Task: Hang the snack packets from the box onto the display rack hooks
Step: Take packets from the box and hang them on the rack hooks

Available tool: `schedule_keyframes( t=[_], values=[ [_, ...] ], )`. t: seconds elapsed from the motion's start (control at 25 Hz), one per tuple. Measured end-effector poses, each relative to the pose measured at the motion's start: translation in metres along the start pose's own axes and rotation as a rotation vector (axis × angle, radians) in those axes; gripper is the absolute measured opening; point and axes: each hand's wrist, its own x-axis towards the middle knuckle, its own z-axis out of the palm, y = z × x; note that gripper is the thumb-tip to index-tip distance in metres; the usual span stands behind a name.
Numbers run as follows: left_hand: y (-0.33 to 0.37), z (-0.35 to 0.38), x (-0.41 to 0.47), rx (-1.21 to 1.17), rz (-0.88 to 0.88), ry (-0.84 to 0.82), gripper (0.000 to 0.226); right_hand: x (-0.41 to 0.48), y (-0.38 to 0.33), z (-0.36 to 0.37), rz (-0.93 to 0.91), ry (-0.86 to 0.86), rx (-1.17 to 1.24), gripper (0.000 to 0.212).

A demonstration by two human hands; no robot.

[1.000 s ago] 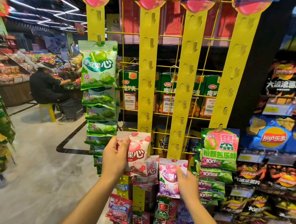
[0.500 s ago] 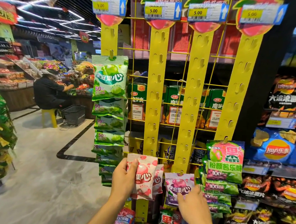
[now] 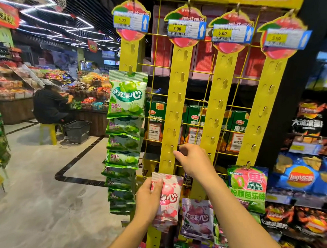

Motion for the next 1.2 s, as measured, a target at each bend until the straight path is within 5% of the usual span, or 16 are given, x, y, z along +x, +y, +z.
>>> schedule_keyframes(
  t=[0.28,1.2],
  values=[
    [0.012,0.004,0.017,0.09,0.087,0.061,0.024,0.017,0.008,0.018,-0.005,0.02,0.152,0.014],
    [-0.028,0.009,0.007,0.235,-0.019,0.074,0.03,0.019,0.016,0.021,-0.044,0.02,0.255,0.019]
  ],
)
